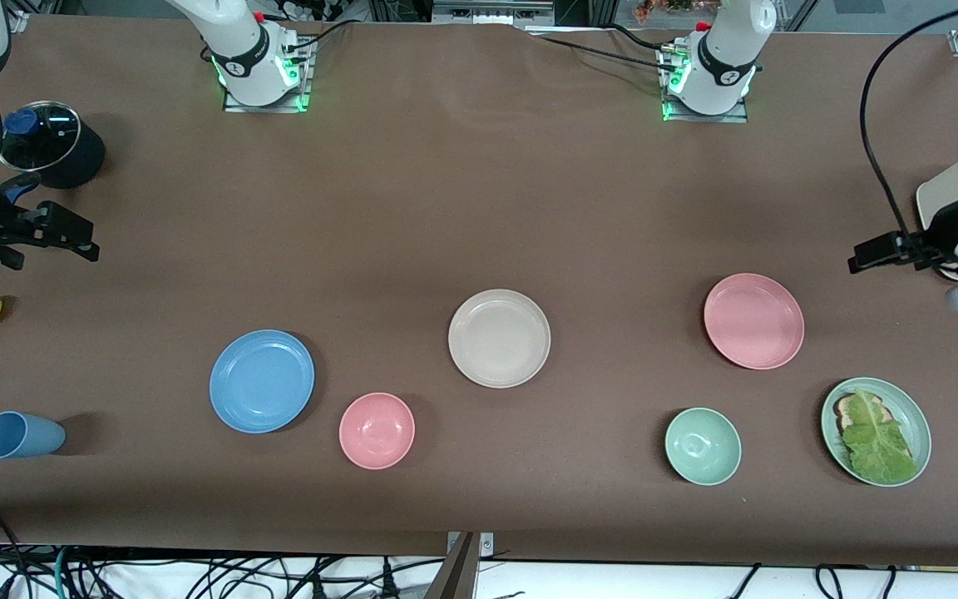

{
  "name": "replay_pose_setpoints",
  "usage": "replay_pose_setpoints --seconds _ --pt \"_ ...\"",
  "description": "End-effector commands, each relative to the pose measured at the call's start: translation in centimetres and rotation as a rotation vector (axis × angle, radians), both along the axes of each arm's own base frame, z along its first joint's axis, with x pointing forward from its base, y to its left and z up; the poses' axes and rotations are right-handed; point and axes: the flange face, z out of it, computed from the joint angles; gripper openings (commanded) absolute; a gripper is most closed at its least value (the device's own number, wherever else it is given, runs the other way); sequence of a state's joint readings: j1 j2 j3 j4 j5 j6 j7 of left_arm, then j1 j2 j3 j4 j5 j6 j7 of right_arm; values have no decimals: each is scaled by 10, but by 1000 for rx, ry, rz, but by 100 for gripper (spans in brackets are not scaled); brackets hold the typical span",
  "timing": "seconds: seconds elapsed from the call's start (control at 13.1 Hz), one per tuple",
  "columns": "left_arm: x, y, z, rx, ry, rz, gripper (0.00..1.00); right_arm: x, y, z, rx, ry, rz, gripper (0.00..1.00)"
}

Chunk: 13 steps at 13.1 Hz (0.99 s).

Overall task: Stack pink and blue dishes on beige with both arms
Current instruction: 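Reach both grippers toward the rims of the pink and blue plates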

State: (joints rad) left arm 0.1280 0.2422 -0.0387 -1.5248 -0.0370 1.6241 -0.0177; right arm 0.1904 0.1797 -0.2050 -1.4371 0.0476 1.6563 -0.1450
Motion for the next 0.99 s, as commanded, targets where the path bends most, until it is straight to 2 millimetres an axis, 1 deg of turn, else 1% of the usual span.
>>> replay_pose_setpoints --seconds 0.0,0.08,0.15,0.23,0.31,0.38,0.46,0.53,0.61,0.69,0.76,0.84,0.92 --pt "26 34 -63 -17 76 37 100 3 0 -1 1 1 11 100" --pt "33 36 -88 -18 105 38 100 4 1 -3 0 4 12 100" --pt "40 39 -111 -6 108 30 100 7 2 -11 0 16 14 100" --pt "46 47 -131 0 78 38 100 10 3 -18 -4 25 13 100" --pt "48 53 -156 12 84 37 100 14 5 -27 -7 38 17 100" --pt "50 56 -172 33 88 28 100 17 8 -35 -9 51 20 100" --pt "51 58 -186 54 94 11 100 25 9 -52 -14 65 23 100" --pt "49 59 -201 64 106 -30 100 34 11 -75 -23 85 25 100" --pt "44 59 -220 62 102 -58 100 37 19 -85 -37 94 26 100" --pt "34 70 -239 58 90 -63 100 41 29 -93 -46 87 41 100" --pt "22 79 -249 51 71 -76 100 47 33 -100 -53 68 47 100" --pt "8 84 -257 47 56 -86 100 54 36 -113 -56 63 51 100" --pt "-11 78 -272 46 48 -94 100 59 38 -129 -55 71 49 100"
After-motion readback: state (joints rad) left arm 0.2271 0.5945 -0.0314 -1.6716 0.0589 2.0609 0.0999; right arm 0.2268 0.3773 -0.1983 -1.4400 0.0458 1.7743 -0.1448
